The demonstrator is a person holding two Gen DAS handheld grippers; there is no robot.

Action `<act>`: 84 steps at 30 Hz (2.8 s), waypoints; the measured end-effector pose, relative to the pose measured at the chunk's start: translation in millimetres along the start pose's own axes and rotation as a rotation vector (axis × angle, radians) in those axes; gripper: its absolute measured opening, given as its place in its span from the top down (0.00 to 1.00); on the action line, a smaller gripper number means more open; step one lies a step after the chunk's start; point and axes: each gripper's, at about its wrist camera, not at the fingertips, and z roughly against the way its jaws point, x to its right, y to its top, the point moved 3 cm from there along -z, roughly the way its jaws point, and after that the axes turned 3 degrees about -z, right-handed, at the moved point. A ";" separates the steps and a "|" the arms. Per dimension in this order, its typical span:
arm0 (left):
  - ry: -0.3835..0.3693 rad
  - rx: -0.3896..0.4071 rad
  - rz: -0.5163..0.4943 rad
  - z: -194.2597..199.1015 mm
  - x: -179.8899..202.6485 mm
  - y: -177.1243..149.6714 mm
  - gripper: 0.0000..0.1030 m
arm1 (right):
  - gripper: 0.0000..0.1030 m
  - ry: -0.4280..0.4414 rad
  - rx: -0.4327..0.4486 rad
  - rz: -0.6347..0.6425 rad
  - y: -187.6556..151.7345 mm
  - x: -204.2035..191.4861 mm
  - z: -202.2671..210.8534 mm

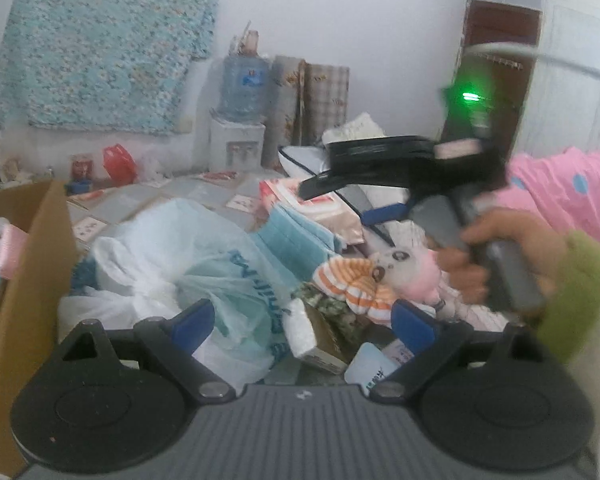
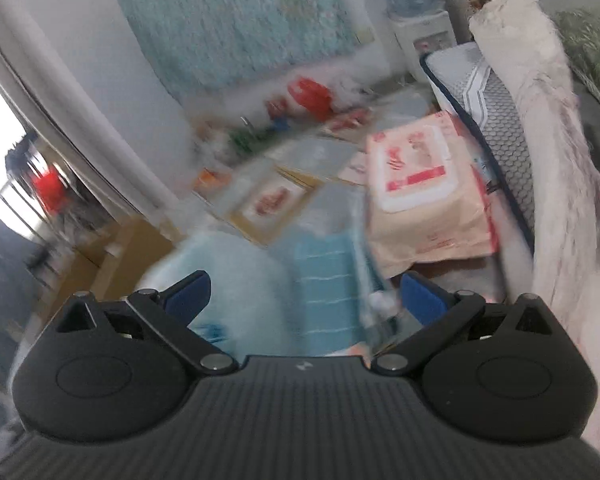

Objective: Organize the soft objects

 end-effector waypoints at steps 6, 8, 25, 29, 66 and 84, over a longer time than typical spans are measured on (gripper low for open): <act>-0.015 -0.043 -0.035 -15.6 3.3 -4.9 0.07 | 0.15 -0.074 -0.062 0.001 8.5 16.3 -69.8; -0.017 -0.049 -0.042 -19.9 4.6 -5.5 0.07 | 0.29 -0.065 -0.102 -0.022 6.3 19.0 -87.6; -0.026 -0.065 -0.007 -1.7 -4.3 -21.5 0.07 | 0.94 -0.138 0.065 0.244 13.1 -39.0 -38.2; -0.034 -0.065 -0.001 11.7 -4.7 -26.9 0.07 | 0.94 -0.115 0.143 0.278 18.4 -58.2 7.7; 0.080 -0.285 -0.110 10.4 4.9 -119.3 0.10 | 0.90 0.287 -0.112 -0.056 -213.7 -15.1 106.7; 0.002 -0.154 0.109 75.2 -45.0 -120.8 0.09 | 0.35 0.399 -0.273 -0.175 -224.8 -35.4 60.7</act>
